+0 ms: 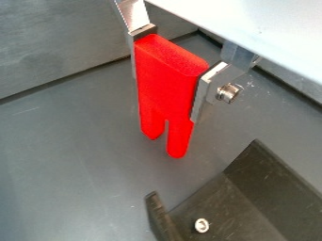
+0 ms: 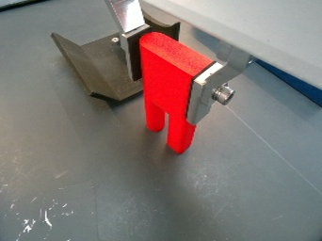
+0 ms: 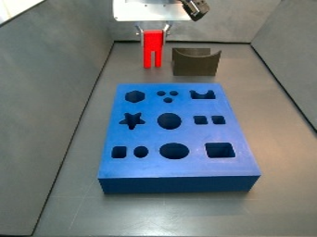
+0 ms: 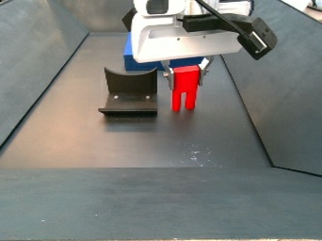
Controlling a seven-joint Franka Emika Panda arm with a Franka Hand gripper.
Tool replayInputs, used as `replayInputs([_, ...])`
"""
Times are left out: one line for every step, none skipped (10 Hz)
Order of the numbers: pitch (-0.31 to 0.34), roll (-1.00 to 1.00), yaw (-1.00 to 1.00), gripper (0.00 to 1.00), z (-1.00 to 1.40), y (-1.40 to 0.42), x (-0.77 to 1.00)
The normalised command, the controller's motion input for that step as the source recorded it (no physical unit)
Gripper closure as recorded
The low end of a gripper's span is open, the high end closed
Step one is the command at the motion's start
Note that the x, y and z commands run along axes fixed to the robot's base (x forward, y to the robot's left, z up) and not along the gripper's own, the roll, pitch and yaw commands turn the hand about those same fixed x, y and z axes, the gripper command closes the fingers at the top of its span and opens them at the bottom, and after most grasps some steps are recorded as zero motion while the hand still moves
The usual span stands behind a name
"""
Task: Pick up the square-circle object. Move up. Move to above the board. Insert the square-circle object.
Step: Pick up the square-circle object, then move up.
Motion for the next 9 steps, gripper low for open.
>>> replayInputs([0.0, 0.0, 0.0, 1.0, 0.0, 0.0, 0.0])
replayInputs([0.0, 0.0, 0.0, 1.0, 0.0, 0.0, 0.0])
replayInputs([0.0, 0.0, 0.0, 1.0, 0.0, 0.0, 0.0])
replayInputs([0.0, 0.0, 0.0, 1.0, 0.0, 0.0, 0.0])
replayInputs([0.0, 0.0, 0.0, 1.0, 0.0, 0.0, 0.0])
replayInputs([0.0, 0.0, 0.0, 1.0, 0.0, 0.0, 0.0])
replayInputs([0.0, 0.0, 0.0, 1.0, 0.0, 0.0, 0.0])
replayInputs([0.0, 0.0, 0.0, 1.0, 0.83, 0.0, 0.0])
replayInputs([-0.026, 0.01, 0.05, 1.0, 0.81, 0.04, 0.05])
